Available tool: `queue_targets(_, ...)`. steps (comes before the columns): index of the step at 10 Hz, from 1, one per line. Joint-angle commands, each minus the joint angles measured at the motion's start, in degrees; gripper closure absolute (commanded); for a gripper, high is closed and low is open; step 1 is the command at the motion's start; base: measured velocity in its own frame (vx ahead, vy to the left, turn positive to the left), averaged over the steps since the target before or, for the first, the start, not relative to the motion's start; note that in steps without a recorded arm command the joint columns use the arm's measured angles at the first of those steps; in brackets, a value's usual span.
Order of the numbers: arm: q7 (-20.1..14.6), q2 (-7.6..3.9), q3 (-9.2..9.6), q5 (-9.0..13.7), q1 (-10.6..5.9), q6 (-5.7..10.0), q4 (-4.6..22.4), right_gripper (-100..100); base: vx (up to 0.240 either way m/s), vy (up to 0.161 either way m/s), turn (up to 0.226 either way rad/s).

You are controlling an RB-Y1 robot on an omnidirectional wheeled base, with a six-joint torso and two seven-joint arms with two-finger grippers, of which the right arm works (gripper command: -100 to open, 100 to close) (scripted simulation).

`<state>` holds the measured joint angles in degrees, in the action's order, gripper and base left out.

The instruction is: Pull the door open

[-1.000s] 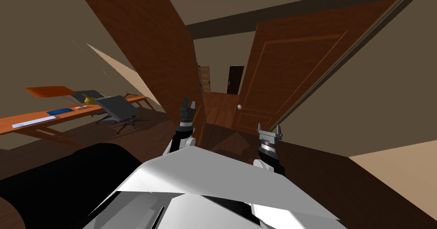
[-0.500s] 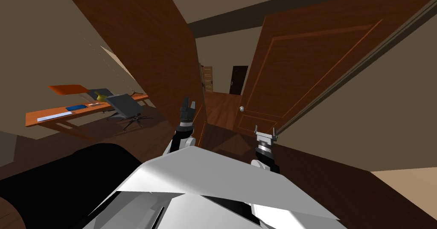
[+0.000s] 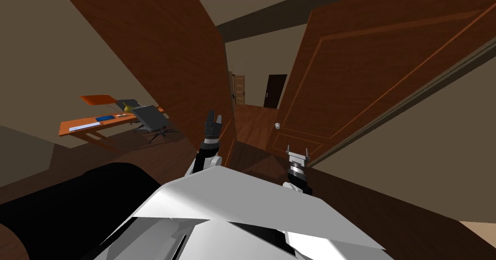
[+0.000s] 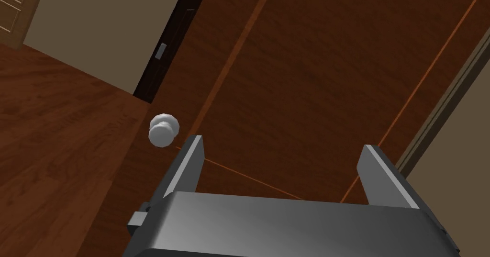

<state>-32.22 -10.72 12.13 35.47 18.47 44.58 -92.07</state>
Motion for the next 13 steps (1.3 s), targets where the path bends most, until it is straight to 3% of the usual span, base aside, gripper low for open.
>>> queue_targets(1,-1.78,-0.44,0.78,2.06,-0.64,0.62,2.06,-100,0.095,-0.049,0.126)
queue_targets(13,-13.71,-3.21,6.74,15.54,-5.12,6.21,17.6,-100,0.091,-0.038,0.113)
